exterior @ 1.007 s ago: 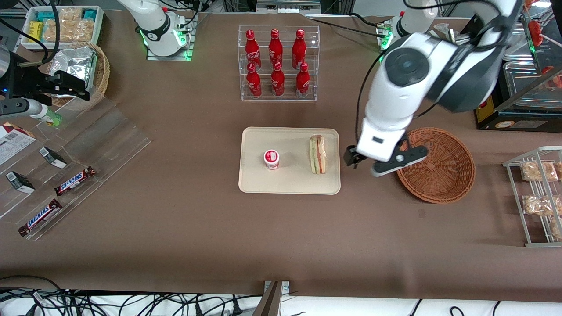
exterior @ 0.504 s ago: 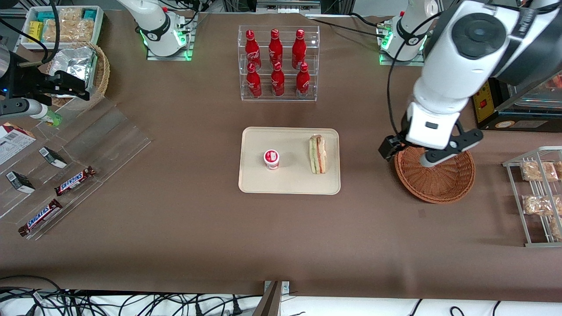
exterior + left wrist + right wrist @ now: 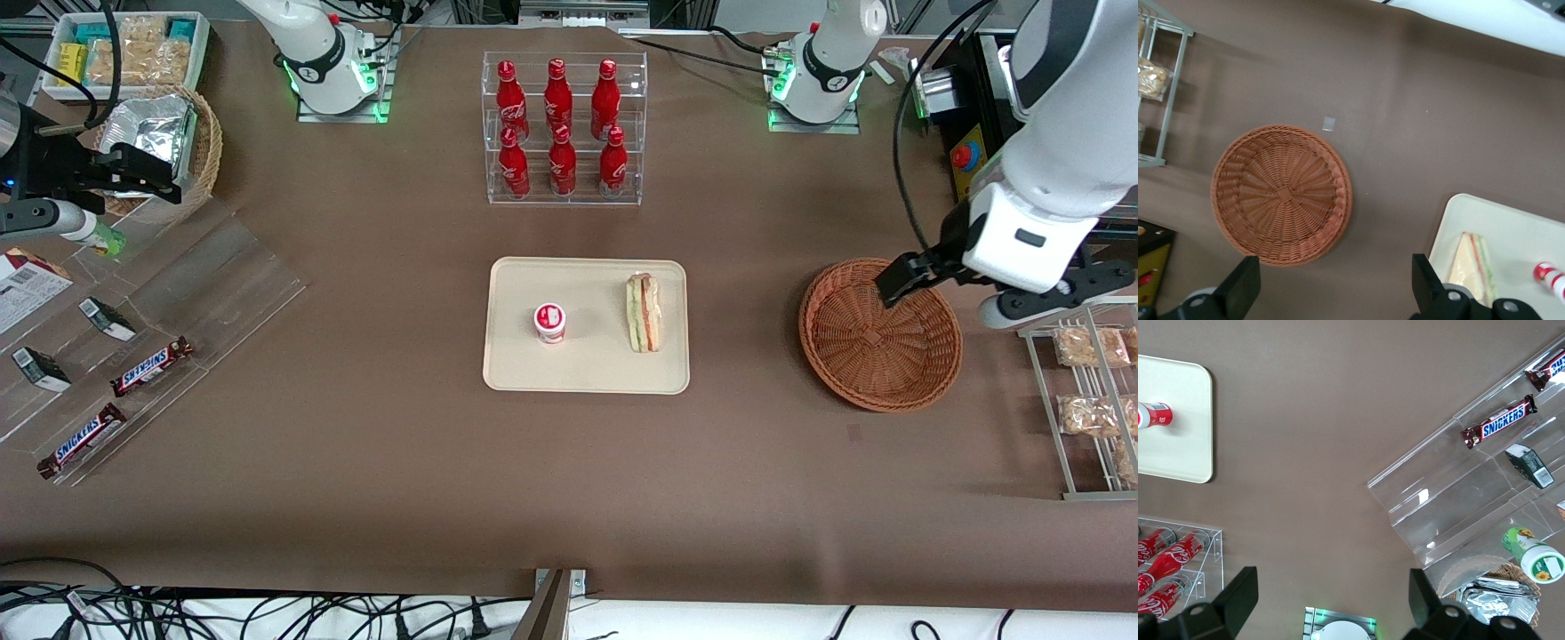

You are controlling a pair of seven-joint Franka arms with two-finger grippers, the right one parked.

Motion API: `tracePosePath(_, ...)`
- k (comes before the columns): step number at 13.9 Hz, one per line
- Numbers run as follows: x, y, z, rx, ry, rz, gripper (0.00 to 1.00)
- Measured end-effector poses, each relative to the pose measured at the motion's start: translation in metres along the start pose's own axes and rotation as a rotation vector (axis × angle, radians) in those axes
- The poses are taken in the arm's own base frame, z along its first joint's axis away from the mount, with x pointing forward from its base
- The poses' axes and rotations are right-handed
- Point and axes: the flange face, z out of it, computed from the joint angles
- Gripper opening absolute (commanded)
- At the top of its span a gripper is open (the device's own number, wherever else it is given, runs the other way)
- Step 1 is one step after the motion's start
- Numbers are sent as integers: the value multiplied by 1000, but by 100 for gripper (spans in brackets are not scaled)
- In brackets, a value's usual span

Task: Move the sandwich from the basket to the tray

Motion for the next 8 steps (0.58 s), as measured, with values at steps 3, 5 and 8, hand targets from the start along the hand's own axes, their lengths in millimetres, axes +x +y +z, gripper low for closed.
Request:
tracePosePath(3,8,-27,-2,-22,-18,76,100)
tracePosePath(5,12,-50,-2,-35,-42,148,100)
tracePosePath(8,12,-64,-5,-38,-60,270,100)
